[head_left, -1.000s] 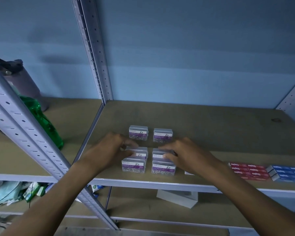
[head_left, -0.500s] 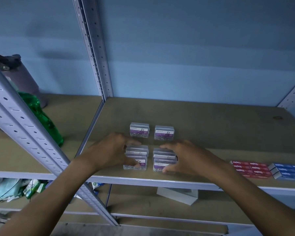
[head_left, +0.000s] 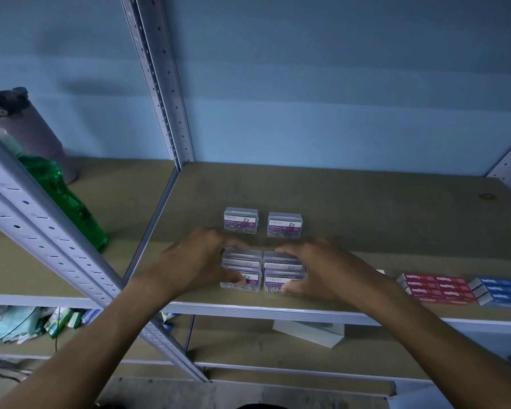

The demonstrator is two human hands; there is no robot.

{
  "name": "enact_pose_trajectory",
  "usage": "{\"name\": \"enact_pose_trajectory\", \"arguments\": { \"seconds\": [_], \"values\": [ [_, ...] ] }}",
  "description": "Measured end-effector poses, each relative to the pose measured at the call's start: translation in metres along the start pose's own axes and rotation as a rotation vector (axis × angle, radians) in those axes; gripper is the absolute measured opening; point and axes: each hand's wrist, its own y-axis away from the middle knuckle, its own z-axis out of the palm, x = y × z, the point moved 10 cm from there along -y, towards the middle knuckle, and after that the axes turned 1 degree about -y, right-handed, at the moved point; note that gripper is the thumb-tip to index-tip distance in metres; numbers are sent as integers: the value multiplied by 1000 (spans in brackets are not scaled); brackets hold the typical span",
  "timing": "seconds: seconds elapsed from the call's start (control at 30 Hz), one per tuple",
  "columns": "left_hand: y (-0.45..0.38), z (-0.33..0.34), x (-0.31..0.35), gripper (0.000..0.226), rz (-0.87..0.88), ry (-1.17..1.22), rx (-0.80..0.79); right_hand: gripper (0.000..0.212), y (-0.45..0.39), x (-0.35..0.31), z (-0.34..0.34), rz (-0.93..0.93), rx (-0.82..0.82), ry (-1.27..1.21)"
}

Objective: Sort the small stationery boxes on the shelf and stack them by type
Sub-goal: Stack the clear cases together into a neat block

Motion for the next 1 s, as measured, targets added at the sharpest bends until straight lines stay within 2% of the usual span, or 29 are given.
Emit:
{"name": "enact_pose_trajectory", "arguments": {
  "seconds": [0.37,0.47,0.6,0.77,1.0],
  "values": [
    [4,-5,11,63,85,-15,23,80,2,4,-5,27,1,6],
    [2,-26,15,62,77,11,80,69,-7,12,-25,46,46,-32],
    [-17,-52,4,52,56,-41,188,44,-24,23,-49,41,196,72],
    [-46,-40,-26,46,3,-11,155,45,-43,31,-46,71,197,92],
    [-62,-25,-32,46,-25,-43,116,42,-54,34,-33,89,159,96]
  ]
}}
